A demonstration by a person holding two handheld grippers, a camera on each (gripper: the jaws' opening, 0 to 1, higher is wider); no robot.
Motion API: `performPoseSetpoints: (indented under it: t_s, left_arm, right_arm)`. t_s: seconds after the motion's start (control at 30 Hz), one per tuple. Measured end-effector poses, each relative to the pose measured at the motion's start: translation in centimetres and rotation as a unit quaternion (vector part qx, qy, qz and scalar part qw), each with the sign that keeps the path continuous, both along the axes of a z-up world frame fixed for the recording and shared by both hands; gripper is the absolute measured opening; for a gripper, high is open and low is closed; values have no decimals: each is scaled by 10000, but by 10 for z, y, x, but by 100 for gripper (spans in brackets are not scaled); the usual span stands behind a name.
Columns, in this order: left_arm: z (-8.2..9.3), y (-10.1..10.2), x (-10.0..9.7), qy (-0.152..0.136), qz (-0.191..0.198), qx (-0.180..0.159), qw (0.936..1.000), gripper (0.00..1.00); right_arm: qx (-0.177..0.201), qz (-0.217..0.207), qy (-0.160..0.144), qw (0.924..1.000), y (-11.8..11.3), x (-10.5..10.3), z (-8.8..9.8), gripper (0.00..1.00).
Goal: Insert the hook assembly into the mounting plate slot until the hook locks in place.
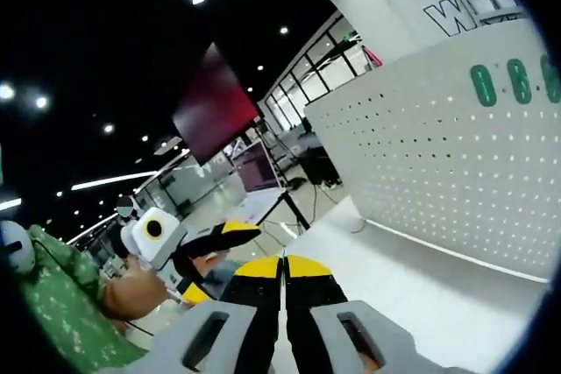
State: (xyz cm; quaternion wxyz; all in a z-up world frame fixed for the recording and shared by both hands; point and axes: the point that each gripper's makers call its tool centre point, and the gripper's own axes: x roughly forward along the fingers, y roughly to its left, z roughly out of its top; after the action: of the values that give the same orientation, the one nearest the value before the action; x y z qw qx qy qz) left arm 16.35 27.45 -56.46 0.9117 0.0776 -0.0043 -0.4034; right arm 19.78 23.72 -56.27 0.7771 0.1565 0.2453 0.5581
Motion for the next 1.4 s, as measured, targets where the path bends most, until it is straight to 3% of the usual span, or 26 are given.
performPoseSetpoints:
  t_s: [0.87,1.4]
  left_arm:
    - [2,-13,-7,-360,-426,405,9976,17]
    - [-5,-20,-7,-383,-363,745,9958,9]
  right_arm:
    - [-141,459,466,9978,11,-18,-9,0]
    - [-244,437,375,9980,17,-23,-9,0]
